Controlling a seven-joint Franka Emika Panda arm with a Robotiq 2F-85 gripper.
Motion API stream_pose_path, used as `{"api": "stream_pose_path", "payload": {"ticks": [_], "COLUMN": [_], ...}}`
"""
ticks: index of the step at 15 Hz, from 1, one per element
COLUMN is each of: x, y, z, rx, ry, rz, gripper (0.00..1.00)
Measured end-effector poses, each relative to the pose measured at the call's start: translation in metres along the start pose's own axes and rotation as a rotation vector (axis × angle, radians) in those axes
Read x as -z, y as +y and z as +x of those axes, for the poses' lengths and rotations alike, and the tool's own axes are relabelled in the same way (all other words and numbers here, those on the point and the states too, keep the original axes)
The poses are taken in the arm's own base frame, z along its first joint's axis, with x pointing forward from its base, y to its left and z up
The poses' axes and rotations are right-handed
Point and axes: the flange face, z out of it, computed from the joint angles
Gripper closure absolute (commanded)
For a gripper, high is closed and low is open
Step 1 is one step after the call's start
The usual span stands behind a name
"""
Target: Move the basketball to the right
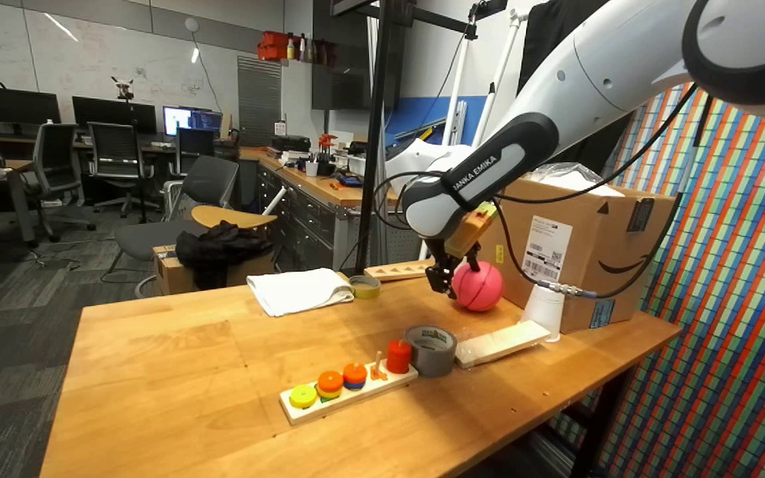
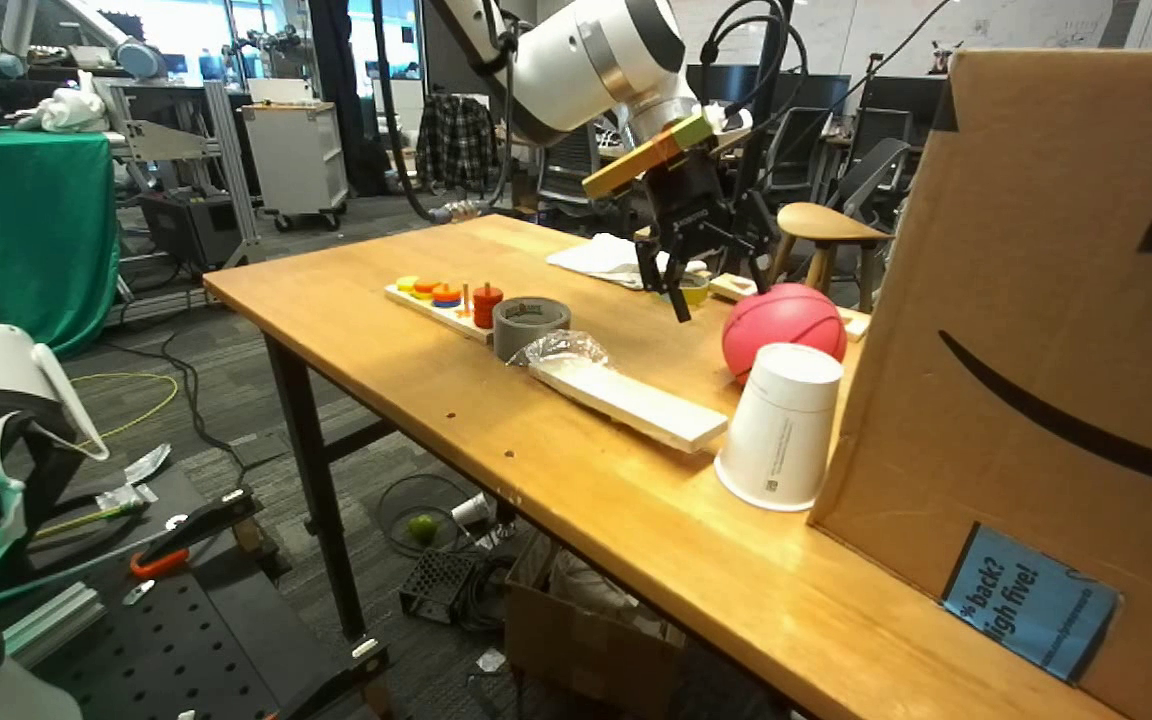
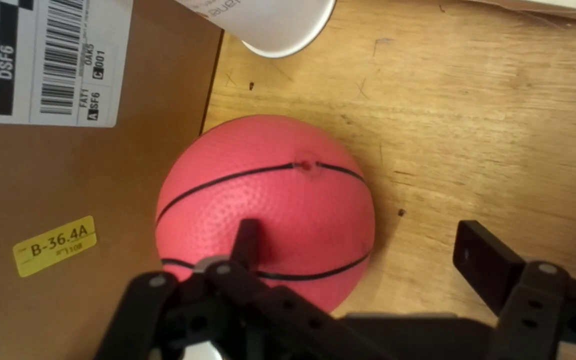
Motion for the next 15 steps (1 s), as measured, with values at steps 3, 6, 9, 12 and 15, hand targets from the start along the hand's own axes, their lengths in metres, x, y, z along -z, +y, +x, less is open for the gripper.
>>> {"api": "stream_pose_path", "payload": {"ticks": [3,6,9,12,15], "x": [-0.018,-0.03,-0.032,-0.026,-0.019], "y": [0.024,0.043,0.055,0.061,0.061], "z": [-0.005,-0.009,-0.009,-0.011,-0.017], "rx": [-0.035,-0.064,-0.066,-0.054,-0.034], "ry": [-0.026,-0.027,0.01,0.06,0.102], "rz": [0.004,0.001,-0.026,-0.058,-0.099], "gripper": [0.0,0.0,0.0,0.0,0.0]}}
